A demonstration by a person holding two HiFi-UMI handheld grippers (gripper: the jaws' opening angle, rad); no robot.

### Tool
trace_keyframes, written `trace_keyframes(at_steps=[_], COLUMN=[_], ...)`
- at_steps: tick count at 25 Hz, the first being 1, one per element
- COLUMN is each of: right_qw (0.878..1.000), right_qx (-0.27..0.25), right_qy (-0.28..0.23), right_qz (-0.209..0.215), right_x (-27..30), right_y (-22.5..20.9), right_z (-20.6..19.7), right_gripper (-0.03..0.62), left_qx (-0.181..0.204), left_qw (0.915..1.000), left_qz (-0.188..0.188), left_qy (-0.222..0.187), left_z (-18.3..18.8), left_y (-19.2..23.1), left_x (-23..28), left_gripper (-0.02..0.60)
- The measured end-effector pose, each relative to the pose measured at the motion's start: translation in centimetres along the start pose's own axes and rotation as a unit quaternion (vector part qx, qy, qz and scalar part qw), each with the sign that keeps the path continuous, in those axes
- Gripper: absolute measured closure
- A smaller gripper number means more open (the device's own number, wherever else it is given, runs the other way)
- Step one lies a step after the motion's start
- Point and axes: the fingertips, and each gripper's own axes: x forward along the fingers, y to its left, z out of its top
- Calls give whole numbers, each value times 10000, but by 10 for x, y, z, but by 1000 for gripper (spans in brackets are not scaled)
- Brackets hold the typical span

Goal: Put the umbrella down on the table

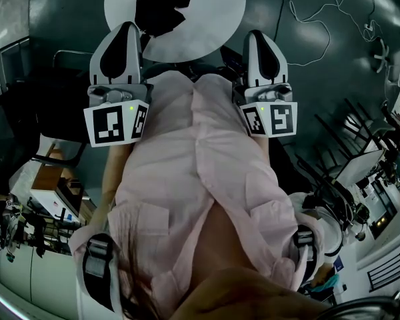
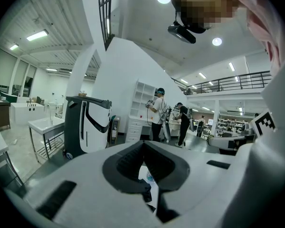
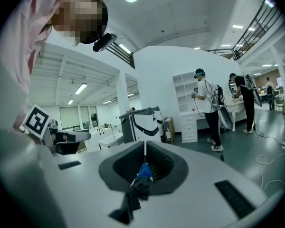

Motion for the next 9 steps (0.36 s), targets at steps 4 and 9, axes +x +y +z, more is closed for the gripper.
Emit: trace_keyframes(at_steps=[4,9], right_qw=[10000,10000], right_qx=[24,11], right_qy=[18,26], right_qz=[3,6], right_x=[1,2], right_y=[0,-1], right_z=[1,3], right_gripper=[562,562], left_qx=[-2,7], left_qw=[10000,10000], left_qz=[12,-19], left_qy=[5,25], left_z=[1,1], left_y=[1,0], left_x=[1,5], left_gripper=[563,563])
